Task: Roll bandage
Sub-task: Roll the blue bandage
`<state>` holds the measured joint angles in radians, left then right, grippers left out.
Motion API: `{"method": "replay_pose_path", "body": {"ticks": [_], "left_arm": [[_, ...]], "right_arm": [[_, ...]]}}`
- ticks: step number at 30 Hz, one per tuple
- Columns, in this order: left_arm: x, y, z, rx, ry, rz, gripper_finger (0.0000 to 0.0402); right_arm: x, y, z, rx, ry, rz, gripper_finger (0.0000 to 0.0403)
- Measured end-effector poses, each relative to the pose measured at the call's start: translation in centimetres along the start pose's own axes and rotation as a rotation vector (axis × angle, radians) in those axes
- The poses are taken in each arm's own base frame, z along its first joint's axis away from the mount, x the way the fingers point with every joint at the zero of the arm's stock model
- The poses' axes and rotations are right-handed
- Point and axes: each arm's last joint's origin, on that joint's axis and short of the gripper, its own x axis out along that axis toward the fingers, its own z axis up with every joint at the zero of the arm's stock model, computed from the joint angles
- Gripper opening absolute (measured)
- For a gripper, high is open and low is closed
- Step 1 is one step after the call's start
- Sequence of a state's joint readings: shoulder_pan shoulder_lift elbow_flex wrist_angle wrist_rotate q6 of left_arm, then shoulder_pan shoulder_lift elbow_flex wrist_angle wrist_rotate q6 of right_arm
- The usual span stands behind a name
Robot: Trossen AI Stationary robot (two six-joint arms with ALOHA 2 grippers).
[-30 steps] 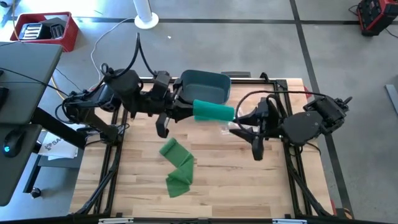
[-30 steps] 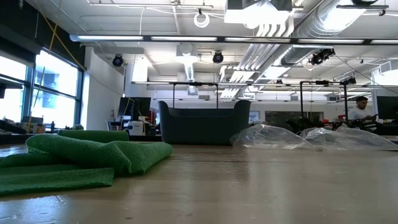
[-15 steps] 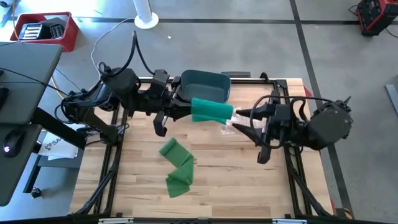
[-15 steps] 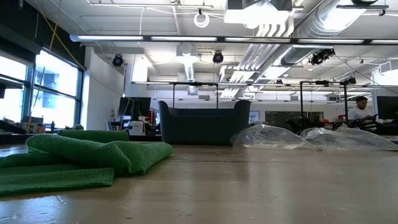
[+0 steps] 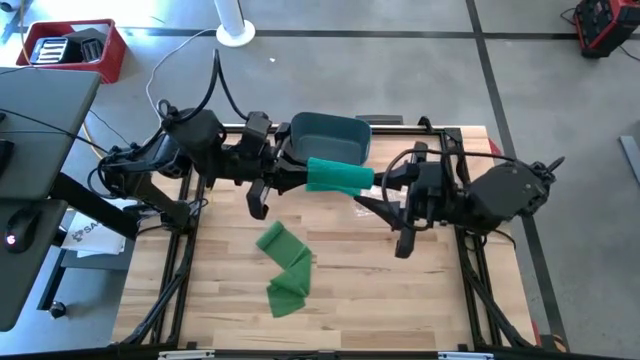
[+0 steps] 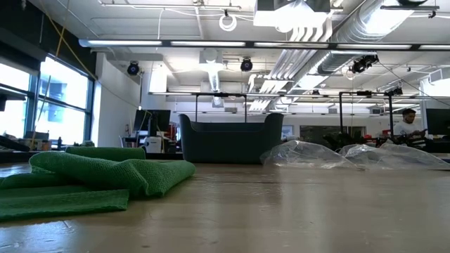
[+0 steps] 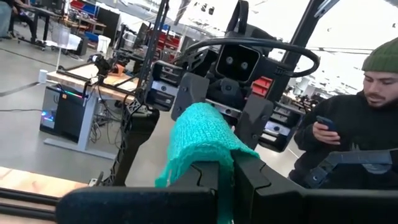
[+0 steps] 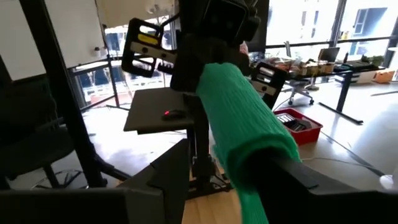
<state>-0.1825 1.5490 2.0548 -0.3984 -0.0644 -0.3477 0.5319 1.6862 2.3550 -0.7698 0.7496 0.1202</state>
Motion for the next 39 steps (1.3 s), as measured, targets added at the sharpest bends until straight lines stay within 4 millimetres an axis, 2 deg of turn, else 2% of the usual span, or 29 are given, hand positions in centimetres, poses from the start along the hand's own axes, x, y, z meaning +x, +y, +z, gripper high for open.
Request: {"method": "replay_pose_path", "body": {"ticks": [4,9,10,18,23,27,30,34,39], "left_arm": [[0.0,0.0,-0.1,0.013,0.007,0.001,0.0006],[-0.3,0.3,-0.1,0.036,0.039,0.014,0.003],[-0.5,0.4,-0.1,0.045,0.053,0.021,0.0038],[-3.9,0.7,1.3,0.135,0.092,0.023,0.009],[-4.7,-0.6,2.1,0.376,0.013,-0.049,0.0104],[-3.5,-2.7,1.7,0.63,-0.091,-0.202,0.0118],[-2.1,-3.9,0.8,0.742,-0.141,-0.231,0.013],[-0.5,-4.7,-0.1,0.798,-0.174,-0.063,0.0136],[-0.1,-5.5,-0.6,0.865,-0.183,0.069,0.0136]], "right_arm": [[0.2,-0.1,0.1,0.011,-0.006,0.012,0.0119],[0.3,-0.1,0.2,0.018,-0.018,0.02,0.0021],[0.3,-0.1,0.2,0.013,-0.02,0.02,0.0012],[-1.3,-0.6,1.3,0.071,-0.057,0.061,0.0005],[-2.5,-1.6,2.2,0.104,-0.071,0.204,0.0003],[-2.9,-2.7,3.0,0.122,-0.101,0.323,0.0002],[-2.7,-3.2,3.4,0.13,-0.121,0.355,0.0002],[-2.3,-3.8,3.5,0.137,-0.121,0.398,0.0002],[-2.0,-4.1,3.5,0.152,-0.117,0.41,0.0002]]}}
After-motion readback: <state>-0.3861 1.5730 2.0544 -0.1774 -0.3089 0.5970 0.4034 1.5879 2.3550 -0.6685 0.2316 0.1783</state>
